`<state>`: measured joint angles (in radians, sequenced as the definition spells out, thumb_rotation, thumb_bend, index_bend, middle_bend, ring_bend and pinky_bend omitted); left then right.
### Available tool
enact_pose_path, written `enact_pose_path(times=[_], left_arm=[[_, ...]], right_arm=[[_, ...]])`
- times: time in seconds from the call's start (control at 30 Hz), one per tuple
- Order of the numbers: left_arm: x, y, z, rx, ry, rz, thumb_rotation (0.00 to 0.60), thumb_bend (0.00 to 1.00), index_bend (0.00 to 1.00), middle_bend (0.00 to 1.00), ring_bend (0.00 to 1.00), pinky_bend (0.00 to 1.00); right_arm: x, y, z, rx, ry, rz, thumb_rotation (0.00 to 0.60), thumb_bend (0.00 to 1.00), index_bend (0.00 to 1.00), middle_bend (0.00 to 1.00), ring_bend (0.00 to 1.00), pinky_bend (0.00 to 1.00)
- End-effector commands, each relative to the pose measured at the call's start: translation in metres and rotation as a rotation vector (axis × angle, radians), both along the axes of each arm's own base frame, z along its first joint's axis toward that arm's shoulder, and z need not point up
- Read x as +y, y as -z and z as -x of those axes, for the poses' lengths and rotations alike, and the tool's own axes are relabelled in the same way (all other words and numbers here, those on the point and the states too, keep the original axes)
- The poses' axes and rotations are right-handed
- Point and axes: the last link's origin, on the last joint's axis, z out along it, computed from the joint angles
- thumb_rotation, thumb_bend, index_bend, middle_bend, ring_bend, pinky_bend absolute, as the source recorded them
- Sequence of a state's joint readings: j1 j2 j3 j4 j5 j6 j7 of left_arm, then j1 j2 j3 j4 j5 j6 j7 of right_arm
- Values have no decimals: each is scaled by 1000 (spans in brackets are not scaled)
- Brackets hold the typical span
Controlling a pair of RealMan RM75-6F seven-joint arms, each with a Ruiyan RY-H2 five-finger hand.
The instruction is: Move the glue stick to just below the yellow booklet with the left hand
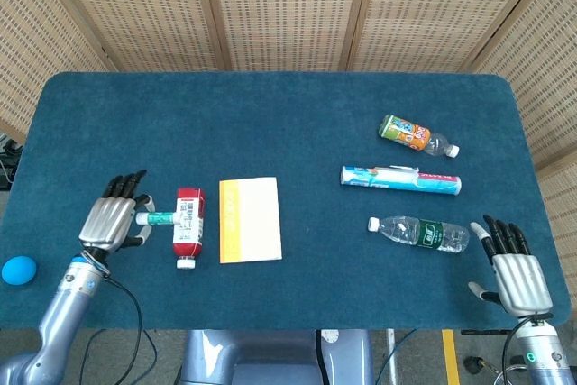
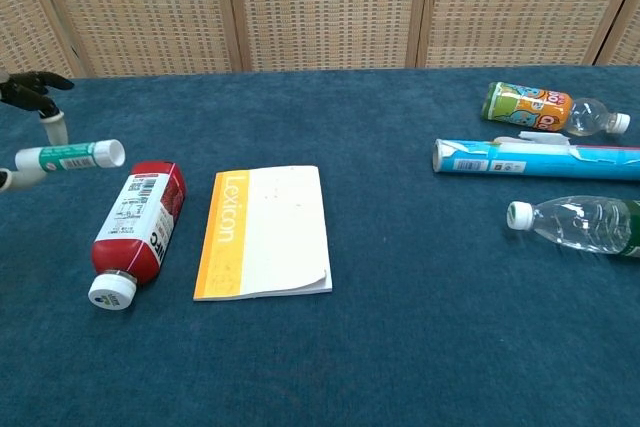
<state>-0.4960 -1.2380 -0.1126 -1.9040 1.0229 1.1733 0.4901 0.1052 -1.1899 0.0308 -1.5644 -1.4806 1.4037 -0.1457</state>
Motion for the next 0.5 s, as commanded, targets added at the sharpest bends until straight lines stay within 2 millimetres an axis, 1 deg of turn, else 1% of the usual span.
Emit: enact_pose_path(times=[0.03,0.23,0.5], left_arm=[[-11,12,-11,-7,20,32,600,427,548,0,0,0],[-26,30,-27,-8,45,67,600,427,551,0,0,0],[-38,50,-45,8,64,106,600,426,551,0,0,0]], right_arm=[[0,-1,0,-1,0,1,600,0,102,0,0,17],[0,-2,0,-6,0,3,600,0,103,0,0,17],[0,-2,-1,-9,-4,4,600,0,102,0,0,18]])
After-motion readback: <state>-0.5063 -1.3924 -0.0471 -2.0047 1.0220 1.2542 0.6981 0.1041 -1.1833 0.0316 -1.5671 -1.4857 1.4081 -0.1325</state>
